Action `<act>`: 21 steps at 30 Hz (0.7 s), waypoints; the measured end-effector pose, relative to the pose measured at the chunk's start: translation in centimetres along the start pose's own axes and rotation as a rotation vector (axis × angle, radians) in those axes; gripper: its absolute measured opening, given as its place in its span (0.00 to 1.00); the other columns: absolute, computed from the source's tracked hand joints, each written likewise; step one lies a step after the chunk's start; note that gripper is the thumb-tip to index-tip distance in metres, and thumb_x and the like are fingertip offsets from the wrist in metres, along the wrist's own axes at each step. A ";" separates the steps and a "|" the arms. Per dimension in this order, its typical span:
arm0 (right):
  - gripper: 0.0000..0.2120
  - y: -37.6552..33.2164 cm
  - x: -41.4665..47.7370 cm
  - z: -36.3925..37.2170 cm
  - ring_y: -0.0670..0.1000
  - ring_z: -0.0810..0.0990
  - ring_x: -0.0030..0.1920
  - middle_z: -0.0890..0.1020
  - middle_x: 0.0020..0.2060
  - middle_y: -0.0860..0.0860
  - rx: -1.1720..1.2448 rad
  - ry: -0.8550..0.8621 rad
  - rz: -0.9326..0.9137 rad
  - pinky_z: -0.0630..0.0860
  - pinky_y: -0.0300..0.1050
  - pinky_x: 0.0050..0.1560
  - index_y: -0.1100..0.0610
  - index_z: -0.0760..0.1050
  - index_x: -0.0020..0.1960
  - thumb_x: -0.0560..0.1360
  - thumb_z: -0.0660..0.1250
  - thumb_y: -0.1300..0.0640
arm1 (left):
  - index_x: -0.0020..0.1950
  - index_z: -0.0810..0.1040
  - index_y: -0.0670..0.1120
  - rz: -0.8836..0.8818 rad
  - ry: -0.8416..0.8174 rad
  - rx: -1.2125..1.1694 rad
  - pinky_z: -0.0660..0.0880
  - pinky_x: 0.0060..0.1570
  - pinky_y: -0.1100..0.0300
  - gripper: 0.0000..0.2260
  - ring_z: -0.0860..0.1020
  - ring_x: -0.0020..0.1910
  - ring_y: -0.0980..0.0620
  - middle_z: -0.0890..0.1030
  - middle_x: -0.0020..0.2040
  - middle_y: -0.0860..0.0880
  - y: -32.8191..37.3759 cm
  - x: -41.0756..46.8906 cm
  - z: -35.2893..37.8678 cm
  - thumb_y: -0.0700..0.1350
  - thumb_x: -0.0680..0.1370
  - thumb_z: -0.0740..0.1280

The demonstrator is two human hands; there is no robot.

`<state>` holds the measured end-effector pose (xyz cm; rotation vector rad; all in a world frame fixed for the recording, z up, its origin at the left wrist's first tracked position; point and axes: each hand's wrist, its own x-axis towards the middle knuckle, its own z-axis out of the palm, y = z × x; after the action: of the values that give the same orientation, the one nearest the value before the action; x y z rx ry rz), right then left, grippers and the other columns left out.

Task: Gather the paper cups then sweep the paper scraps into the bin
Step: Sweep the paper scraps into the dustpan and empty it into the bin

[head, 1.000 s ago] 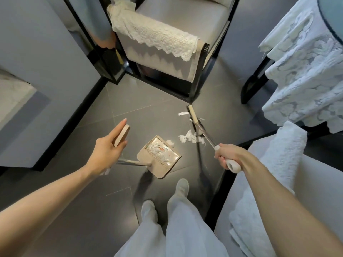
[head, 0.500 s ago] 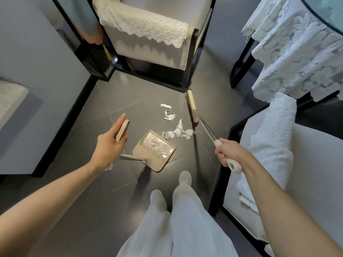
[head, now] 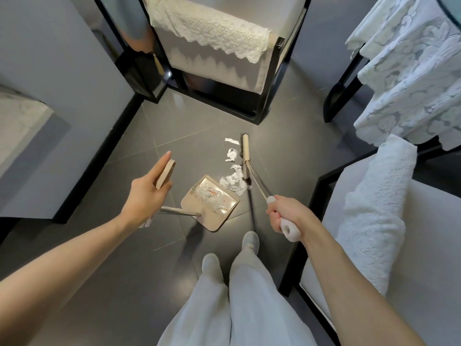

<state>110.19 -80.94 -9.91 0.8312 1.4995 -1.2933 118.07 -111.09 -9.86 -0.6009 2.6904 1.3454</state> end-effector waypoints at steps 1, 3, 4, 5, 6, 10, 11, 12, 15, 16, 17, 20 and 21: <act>0.11 -0.8 -0.3 -0.5 0.44 0.67 0.18 0.71 0.20 0.50 -0.003 0.006 -0.014 0.63 0.33 0.17 0.55 0.72 0.46 0.74 0.57 0.69 | 0.76 0.59 0.59 0.000 0.005 -0.002 0.72 0.49 0.65 0.31 0.77 0.47 0.58 0.74 0.60 0.53 0.0 -0.1 0.0 0.37 0.78 0.66; 0.10 -2.5 -0.7 -1.2 0.44 0.67 0.18 0.71 0.20 0.50 -0.063 0.029 -0.044 0.64 0.34 0.17 0.55 0.71 0.44 0.74 0.57 0.69 | 0.76 0.59 0.59 -0.010 0.015 -0.012 0.72 0.52 0.60 0.31 0.77 0.50 0.56 0.73 0.61 0.54 0.1 -0.1 0.0 0.37 0.78 0.66; 0.11 -3.4 -0.8 -1.5 0.45 0.68 0.18 0.71 0.21 0.51 -0.116 0.046 -0.059 0.64 0.34 0.18 0.53 0.70 0.44 0.74 0.58 0.68 | 0.76 0.59 0.59 -0.019 0.016 -0.018 0.72 0.53 0.60 0.31 0.77 0.51 0.55 0.73 0.62 0.54 0.1 -0.1 0.1 0.37 0.78 0.66; 0.11 -4.2 -0.9 -1.7 0.45 0.68 0.19 0.72 0.22 0.51 -0.177 0.063 -0.073 0.65 0.35 0.19 0.52 0.70 0.44 0.74 0.58 0.68 | 0.76 0.59 0.60 -0.029 0.016 -0.025 0.72 0.53 0.60 0.31 0.77 0.52 0.54 0.73 0.63 0.54 0.1 0.0 0.2 0.37 0.79 0.66; 0.11 -5.0 -0.8 -1.9 0.45 0.69 0.20 0.72 0.24 0.52 -0.243 0.075 -0.089 0.67 0.36 0.21 0.52 0.70 0.47 0.74 0.59 0.67 | 0.75 0.59 0.60 -0.040 0.017 -0.032 0.72 0.53 0.61 0.31 0.77 0.51 0.55 0.73 0.63 0.54 0.1 0.0 0.3 0.37 0.79 0.66; 0.30 -7.8 1.3 -2.9 0.46 0.68 0.22 0.73 0.30 0.54 -0.446 0.122 -0.143 0.69 0.38 0.24 0.49 0.61 0.74 0.74 0.58 0.67 | 0.74 0.60 0.62 -0.081 0.046 -0.073 0.72 0.48 0.65 0.30 0.78 0.48 0.58 0.74 0.62 0.54 0.1 0.1 0.6 0.38 0.79 0.66; 0.32 -8.4 2.1 -3.0 0.45 0.68 0.22 0.73 0.29 0.54 -0.477 0.129 -0.153 0.69 0.38 0.24 0.49 0.59 0.75 0.75 0.58 0.67 | 0.73 0.60 0.63 -0.092 0.053 -0.082 0.72 0.48 0.65 0.30 0.78 0.48 0.57 0.74 0.62 0.55 0.2 0.1 0.6 0.38 0.79 0.66; 0.32 -9.0 3.0 -3.0 0.46 0.68 0.21 0.72 0.29 0.54 -0.511 0.136 -0.159 0.69 0.38 0.24 0.50 0.58 0.76 0.75 0.58 0.68 | 0.73 0.60 0.64 -0.102 0.061 -0.084 0.71 0.49 0.65 0.30 0.78 0.48 0.58 0.74 0.61 0.55 0.2 0.1 0.6 0.38 0.79 0.66; 0.32 -9.8 5.4 -2.7 0.49 0.68 0.24 0.72 0.28 0.54 -0.635 0.112 -0.182 0.69 0.42 0.29 0.54 0.60 0.75 0.73 0.57 0.69 | 0.70 0.59 0.70 -0.131 0.077 -0.057 0.71 0.45 0.71 0.32 0.77 0.47 0.60 0.72 0.61 0.56 0.0 0.1 0.1 0.39 0.79 0.66; 0.31 -9.7 6.1 -2.6 0.50 0.68 0.24 0.72 0.26 0.54 -0.666 0.092 -0.181 0.69 0.43 0.30 0.56 0.61 0.74 0.72 0.57 0.69 | 0.69 0.58 0.72 -0.142 0.085 -0.048 0.71 0.41 0.74 0.32 0.77 0.46 0.61 0.72 0.61 0.57 -0.1 -0.1 -0.2 0.40 0.79 0.66; 0.30 -9.6 6.6 -2.4 0.51 0.68 0.24 0.72 0.26 0.55 -0.698 0.069 -0.169 0.70 0.45 0.32 0.57 0.62 0.73 0.72 0.57 0.68 | 0.68 0.58 0.74 -0.149 0.092 -0.050 0.70 0.37 0.76 0.33 0.77 0.46 0.63 0.72 0.61 0.57 -0.3 -0.2 -0.4 0.40 0.79 0.66; 0.31 -9.0 7.0 -2.0 0.51 0.71 0.27 0.75 0.30 0.57 -0.834 -0.007 -0.105 0.73 0.48 0.39 0.53 0.60 0.74 0.73 0.63 0.65 | 0.65 0.57 0.76 -0.166 0.081 -0.073 0.71 0.42 0.74 0.33 0.76 0.48 0.68 0.71 0.61 0.59 -0.4 -0.7 -0.1 0.40 0.79 0.66; 0.32 -8.7 6.9 -1.9 0.50 0.71 0.27 0.75 0.31 0.57 -0.833 -0.032 -0.073 0.73 0.47 0.37 0.51 0.59 0.74 0.74 0.65 0.64 | 0.65 0.57 0.76 -0.168 0.072 -0.074 0.71 0.46 0.72 0.33 0.76 0.48 0.67 0.71 0.61 0.59 -0.4 -0.8 0.2 0.40 0.79 0.66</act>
<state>99.58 -81.48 -13.66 0.2070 1.8339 -0.6062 118.93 -110.86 -10.07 -0.8777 2.5848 1.4084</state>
